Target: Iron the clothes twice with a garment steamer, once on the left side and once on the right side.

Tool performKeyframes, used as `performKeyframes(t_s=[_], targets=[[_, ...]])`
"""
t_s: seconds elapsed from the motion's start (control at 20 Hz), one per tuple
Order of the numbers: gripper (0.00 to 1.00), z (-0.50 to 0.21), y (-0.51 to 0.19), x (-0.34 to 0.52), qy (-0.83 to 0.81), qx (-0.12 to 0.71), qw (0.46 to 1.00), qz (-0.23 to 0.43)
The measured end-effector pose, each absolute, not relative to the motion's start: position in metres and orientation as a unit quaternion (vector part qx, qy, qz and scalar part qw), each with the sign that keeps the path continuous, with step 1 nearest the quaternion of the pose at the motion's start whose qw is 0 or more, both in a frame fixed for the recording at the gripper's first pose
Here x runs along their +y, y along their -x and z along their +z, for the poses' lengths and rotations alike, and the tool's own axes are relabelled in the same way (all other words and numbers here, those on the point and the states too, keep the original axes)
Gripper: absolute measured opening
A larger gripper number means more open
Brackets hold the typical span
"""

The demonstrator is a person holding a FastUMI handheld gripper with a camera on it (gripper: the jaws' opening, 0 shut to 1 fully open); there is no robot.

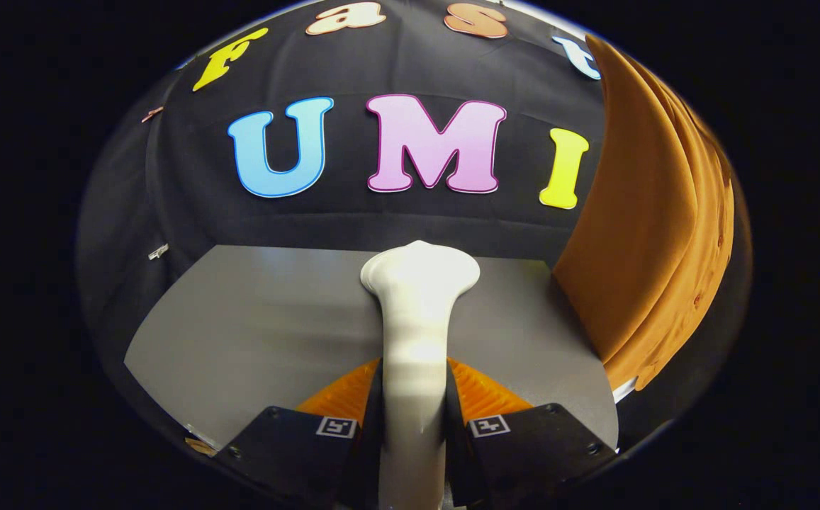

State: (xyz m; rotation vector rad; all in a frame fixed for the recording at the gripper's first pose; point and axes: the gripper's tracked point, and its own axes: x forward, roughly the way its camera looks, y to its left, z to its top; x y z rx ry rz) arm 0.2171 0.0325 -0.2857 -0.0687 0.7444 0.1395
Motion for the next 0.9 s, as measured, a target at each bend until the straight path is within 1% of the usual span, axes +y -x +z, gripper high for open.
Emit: performKeyframes(t_s=[0.1,0.15,0.4,0.6,0.9], targets=[[0.43,-0.286,-0.216,0.035,0.039,0.361,0.929,0.071],[0.38,-0.284,-0.217,0.035,0.041,0.361,0.929,0.070],[0.38,-0.274,-0.214,0.036,0.041,0.352,0.932,0.072],[0.38,-0.246,-0.205,0.035,0.037,0.318,0.945,0.067],[0.37,-0.210,-0.170,0.028,0.010,0.281,0.959,0.044]])
